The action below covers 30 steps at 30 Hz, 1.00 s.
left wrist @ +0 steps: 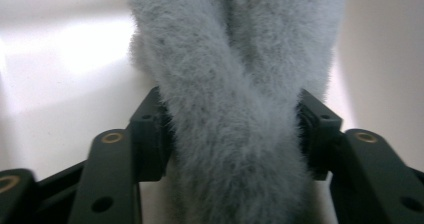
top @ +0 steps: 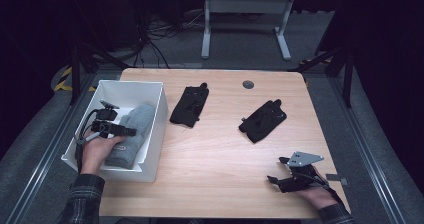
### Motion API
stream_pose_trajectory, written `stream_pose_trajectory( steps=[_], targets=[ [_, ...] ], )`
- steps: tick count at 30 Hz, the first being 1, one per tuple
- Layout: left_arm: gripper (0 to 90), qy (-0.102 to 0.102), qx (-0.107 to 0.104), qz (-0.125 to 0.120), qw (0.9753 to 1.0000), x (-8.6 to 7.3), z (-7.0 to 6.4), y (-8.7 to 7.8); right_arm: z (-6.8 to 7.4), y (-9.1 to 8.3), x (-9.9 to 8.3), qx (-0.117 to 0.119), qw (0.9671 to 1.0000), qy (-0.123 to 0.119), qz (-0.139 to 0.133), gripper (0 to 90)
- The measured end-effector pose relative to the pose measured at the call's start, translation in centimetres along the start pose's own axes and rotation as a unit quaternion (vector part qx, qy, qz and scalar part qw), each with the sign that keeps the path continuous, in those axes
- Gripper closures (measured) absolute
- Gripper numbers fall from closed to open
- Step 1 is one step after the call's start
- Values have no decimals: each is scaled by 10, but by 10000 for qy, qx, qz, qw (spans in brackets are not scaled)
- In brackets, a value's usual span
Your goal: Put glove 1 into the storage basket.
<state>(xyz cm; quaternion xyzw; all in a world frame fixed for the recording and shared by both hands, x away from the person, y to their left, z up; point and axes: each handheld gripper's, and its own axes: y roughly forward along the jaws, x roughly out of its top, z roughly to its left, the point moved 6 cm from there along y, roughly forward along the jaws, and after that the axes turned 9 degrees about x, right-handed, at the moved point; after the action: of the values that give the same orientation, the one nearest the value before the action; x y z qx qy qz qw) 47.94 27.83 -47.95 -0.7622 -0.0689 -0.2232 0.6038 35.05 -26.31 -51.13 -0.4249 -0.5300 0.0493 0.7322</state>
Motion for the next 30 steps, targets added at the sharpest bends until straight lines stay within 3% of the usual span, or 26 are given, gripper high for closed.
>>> stream_pose_trajectory(
  steps=[5, 9, 15, 19, 21, 26, 30],
  targets=[
    [278, 188, 212, -128, 9995, 4, -3, -5, 0, 0, 0, -4, 10000, 2, 0, 180],
    [237, 292, 377, -300, 9984, 8, -6, -16, 0, 0, 0, 0, 10000, 2, 1, 180],
    [203, 362, 446, -597, 9966, 14, -11, -33, 0, 0, 0, -4, 10000, 2, 0, 180],
    [197, 419, 288, -882, 9948, 21, -21, -50, 0, 0, 0, -2, 10000, 1, 1, 180],
    [195, 528, 233, -1058, 9927, 26, -31, -62, 0, 0, 0, -3, 10000, 1, 2, 180],
    [195, 642, 110, -1260, 9899, 32, -46, -75, 0, 0, 0, -3, 10000, 2, 2, 180],
    [194, 782, -146, -1454, 9862, 38, -66, -86, 0, 0, 0, -3, 10000, 1, 2, 180]
  ],
)
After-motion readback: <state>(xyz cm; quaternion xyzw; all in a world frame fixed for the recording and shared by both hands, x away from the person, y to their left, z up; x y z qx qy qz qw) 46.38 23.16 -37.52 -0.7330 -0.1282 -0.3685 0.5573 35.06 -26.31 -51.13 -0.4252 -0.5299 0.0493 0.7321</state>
